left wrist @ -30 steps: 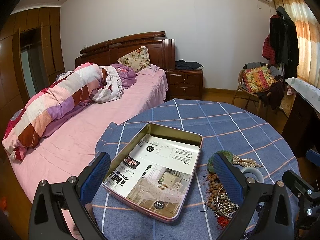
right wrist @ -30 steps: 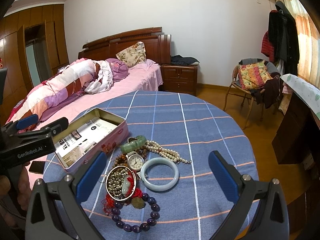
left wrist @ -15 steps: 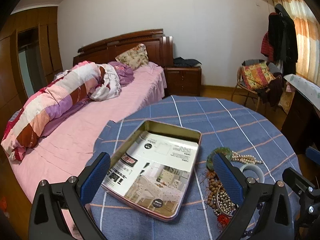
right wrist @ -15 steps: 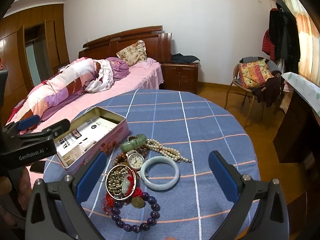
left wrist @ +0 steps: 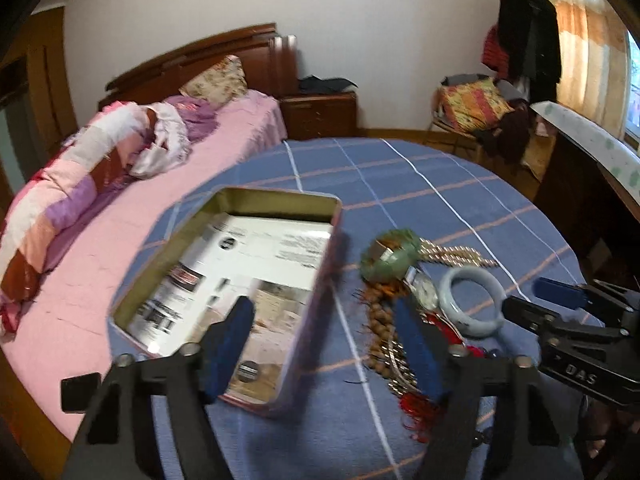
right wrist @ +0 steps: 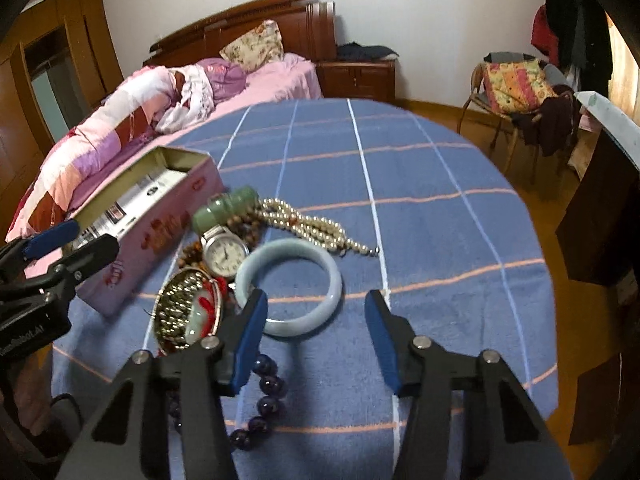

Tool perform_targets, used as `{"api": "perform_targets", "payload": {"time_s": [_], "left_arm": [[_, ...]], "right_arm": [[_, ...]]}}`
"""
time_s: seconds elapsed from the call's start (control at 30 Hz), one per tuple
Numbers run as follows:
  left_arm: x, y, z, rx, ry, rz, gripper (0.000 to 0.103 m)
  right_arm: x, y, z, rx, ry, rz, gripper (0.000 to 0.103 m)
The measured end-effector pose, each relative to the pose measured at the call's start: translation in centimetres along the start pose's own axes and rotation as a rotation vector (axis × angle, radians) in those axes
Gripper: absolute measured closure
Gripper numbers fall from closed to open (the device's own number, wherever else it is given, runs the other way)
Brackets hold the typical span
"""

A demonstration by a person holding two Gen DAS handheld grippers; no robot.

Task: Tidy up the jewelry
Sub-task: 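Move left gripper to the silver bangle while right gripper approaches the pale jade bangle, then close right gripper on the pale jade bangle while left gripper grips the silver bangle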

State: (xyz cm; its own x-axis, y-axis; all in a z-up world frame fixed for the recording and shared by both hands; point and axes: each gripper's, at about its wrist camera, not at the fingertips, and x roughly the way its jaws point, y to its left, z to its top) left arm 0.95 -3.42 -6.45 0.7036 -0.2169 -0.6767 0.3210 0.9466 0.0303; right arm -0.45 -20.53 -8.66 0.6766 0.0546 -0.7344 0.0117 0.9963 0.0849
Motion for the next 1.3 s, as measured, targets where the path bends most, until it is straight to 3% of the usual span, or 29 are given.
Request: {"api": "perform_targets", "payload": {"time_s": [0.2, 0.4, 0.67, 0.77, 0.87, 0.93, 1.0, 1.3], "left_arm": [[1.2, -1.5, -0.6, 0.026, 0.042, -0.055, 0.051], [1.7, -2.3, -1.0, 0.05, 0.077, -0.093, 0.071], [3.4, -2.0, -1.7, 0.017, 0.169, -0.185, 0.077], [3.4, -2.0, -1.7, 0.011, 0.177, -0.23, 0.091], [3.1, -2.3, -1.8, 0.033, 0.169, -0.243, 0.095], [3.0, -2.4, -1.7, 0.04, 0.165, -0.252, 0.097], [2.7, -2.4, -1.7, 0.047, 0.152, -0.253, 0.097], [0.0, -1.5, -0.3, 0.057, 0.042, -0.215, 0.097]], "right_arm": [[1.2, -0.3, 0.2, 0.002, 0.027, 0.014, 0.049], [2.3, -0.5, 0.2, 0.002, 0.054, 0.017, 0.064], [2.4, -0.6, 0.3, -0.001, 0.046, 0.019, 0.064], [2.5, -0.4, 0.4, -0.008, 0.043, 0.014, 0.064], [2.6, -0.4, 0.4, -0.01, 0.042, 0.003, 0.071], [2.7, -0.7, 0.5, -0.001, 0.043, 0.015, 0.085], [2.7, -0.8, 0.5, 0.001, 0.044, 0.035, 0.088], [1.4, -0.7, 0.9, 0.0, -0.017, 0.048, 0.089]]}}
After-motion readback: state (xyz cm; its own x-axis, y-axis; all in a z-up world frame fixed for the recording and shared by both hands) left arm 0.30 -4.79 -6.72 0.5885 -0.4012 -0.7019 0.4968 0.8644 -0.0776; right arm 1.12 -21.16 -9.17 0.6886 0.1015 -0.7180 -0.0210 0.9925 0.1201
